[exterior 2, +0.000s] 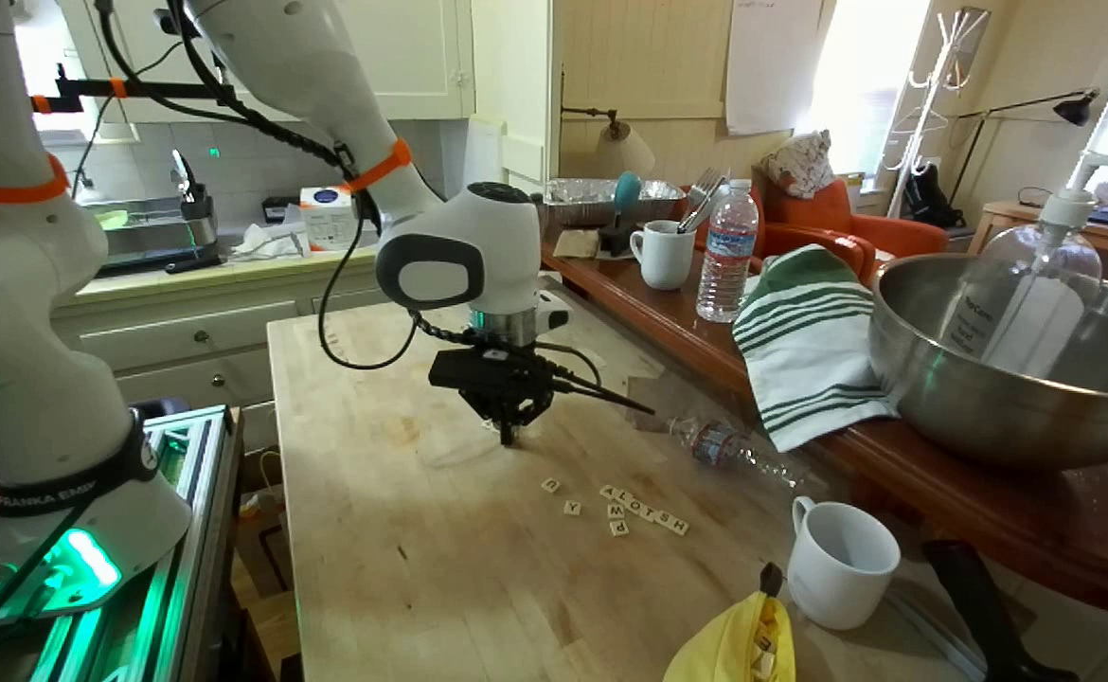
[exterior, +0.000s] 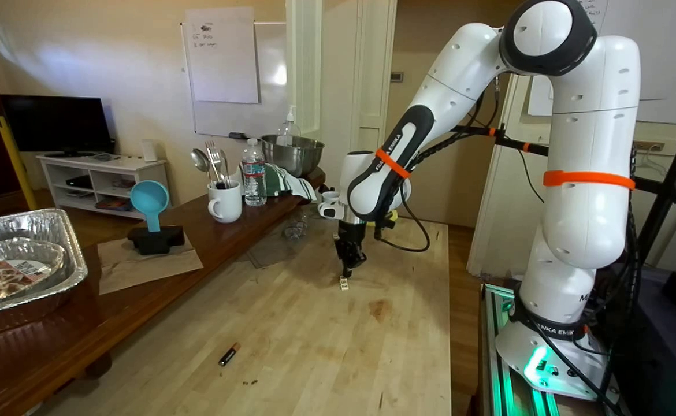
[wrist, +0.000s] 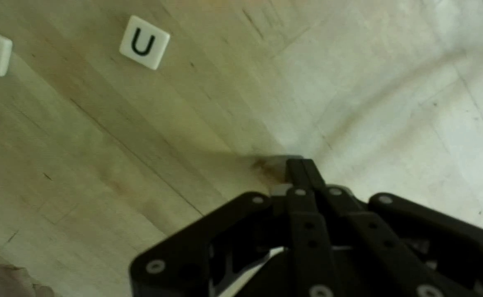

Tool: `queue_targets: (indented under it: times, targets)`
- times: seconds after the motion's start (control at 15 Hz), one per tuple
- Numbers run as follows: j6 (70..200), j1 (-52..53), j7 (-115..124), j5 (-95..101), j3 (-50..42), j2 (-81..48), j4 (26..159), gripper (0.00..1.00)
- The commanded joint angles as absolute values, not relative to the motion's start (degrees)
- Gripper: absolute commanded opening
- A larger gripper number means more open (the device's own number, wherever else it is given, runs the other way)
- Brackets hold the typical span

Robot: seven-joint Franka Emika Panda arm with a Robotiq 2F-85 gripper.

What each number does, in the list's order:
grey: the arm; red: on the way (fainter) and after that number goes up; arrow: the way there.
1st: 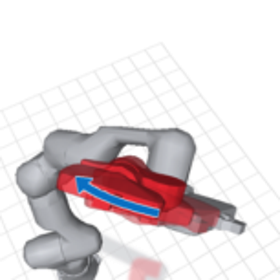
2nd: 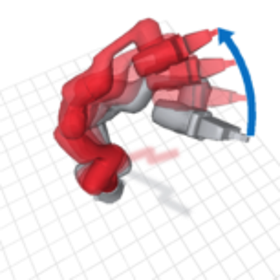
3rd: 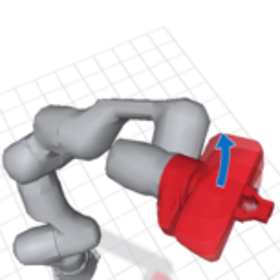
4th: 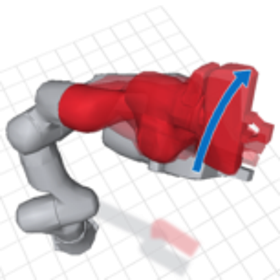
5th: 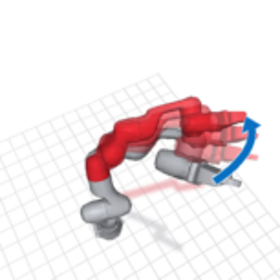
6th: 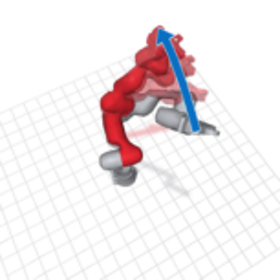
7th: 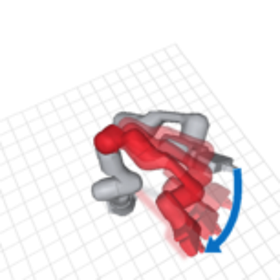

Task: Use the tiles to create the word 'Zero'.

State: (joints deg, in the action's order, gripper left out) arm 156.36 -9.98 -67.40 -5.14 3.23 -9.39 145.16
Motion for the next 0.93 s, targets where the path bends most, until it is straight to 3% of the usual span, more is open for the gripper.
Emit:
queue_targets:
  times: [0.0, 0.87]
  targets:
    - [158.7, -9.2, -69.7, -7.3, 3.9, -11.9, 146.7, 0.00]
    - [157.4, -10.0, -74.0, -14.0, 5.3, -9.1, 146.5, 0.00]
